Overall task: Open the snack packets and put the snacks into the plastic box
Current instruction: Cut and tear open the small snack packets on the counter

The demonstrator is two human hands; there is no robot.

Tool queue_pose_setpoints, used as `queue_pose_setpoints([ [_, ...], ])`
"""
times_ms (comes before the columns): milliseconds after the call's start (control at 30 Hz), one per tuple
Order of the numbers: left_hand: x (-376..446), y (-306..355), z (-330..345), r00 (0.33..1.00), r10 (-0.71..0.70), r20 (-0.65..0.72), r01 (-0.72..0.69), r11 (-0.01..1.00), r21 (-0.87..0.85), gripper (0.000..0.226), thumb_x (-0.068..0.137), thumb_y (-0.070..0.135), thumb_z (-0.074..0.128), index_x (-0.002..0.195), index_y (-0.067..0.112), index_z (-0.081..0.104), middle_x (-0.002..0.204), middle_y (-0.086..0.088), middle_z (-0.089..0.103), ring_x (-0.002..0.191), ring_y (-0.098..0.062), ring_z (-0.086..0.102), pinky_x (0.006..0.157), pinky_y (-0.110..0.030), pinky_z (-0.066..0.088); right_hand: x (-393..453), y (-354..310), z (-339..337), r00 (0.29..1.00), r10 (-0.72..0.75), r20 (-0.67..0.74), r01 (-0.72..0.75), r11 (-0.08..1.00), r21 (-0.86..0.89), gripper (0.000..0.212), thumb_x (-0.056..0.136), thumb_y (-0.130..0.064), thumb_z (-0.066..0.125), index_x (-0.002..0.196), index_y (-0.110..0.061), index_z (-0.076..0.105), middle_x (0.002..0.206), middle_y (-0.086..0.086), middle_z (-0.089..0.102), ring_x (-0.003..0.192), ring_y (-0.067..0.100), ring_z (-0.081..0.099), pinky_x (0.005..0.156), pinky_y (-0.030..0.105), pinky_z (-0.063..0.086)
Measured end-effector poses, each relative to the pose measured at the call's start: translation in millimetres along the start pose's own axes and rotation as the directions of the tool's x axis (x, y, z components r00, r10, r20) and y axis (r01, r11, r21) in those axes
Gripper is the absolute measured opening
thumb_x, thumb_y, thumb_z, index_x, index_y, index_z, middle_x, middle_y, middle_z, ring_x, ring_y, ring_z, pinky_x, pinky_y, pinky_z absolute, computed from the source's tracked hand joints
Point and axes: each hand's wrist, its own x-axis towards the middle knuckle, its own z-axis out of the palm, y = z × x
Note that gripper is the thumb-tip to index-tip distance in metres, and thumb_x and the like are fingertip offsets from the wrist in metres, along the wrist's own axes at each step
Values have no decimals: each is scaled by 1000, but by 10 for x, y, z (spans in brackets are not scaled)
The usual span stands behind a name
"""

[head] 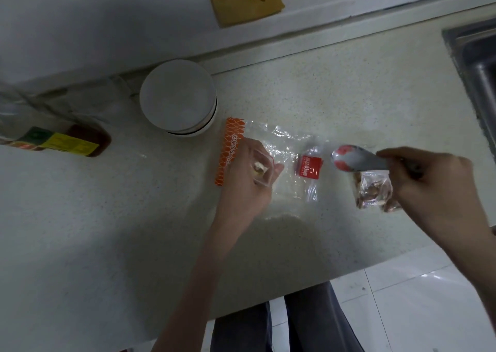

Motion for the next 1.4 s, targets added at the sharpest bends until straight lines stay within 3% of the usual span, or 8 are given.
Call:
queue_pose_setpoints([
  [167,64,-202,-100,989,-147,-2,147,989,-15,38,83,4,71,80,31,45,78,12,61,66,-5,61,57,-32,49,10,242,236,998,59,12,-59,998,-11,39,79,6,49,96,-18,74,37,-9,54,52,-5,57,53,0,36],
  [367,42,-361,-373,964,-264,-22,265,962,65,26,85,0,63,84,21,48,79,20,72,54,5,64,38,-19,46,149,443,520,996,63,69,-57,995,-86,29,88,0,45,97,-10,72,60,12,63,62,30,59,64,38,49],
  [467,102,-329,-433,960,-272,-73,279,954,113,15,86,2,63,91,12,53,71,12,69,46,1,59,38,-21,48,190,424,598,996,53,75,-52,999,-15,29,90,-2,46,99,-12,72,60,3,54,64,25,57,64,29,42],
  [567,215,-308,-462,959,-279,-56,285,942,178,16,86,9,62,101,7,58,95,-4,70,80,-19,69,61,-35,59,235,399,666,997,11,72,-12,1000,13,27,90,-2,48,100,-11,72,60,-1,57,56,13,49,67,25,40],
  [667,279,-360,-470,946,-321,-47,325,932,162,13,87,8,61,90,20,56,70,12,71,63,-7,68,42,-24,52,279,392,735,988,-16,150,4,997,82,28,90,-4,49,102,-15,72,59,-21,53,59,11,56,68,28,46],
  [967,225,-569,-339,916,-399,31,397,916,55,16,89,11,58,86,25,51,58,0,65,42,-23,61,42,-36,54,405,256,1070,953,-75,292,-12,958,285,30,82,11,54,100,-3,74,93,18,73,91,29,67,83,43,50],
  [1133,237,-598,-344,928,-371,-21,371,928,-28,15,91,12,58,87,24,52,68,3,68,46,-27,64,44,-40,57,439,214,1074,953,-195,233,147,967,208,30,83,5,53,103,-5,72,81,10,74,68,13,61,60,14,43],
  [1400,221,-651,-239,965,-249,-76,236,960,-147,27,85,7,54,77,33,47,69,2,65,51,-16,60,46,-36,53,308,152,999,941,-319,115,291,934,205,32,86,-14,63,118,-16,64,104,1,70,86,6,63,77,0,35],
])
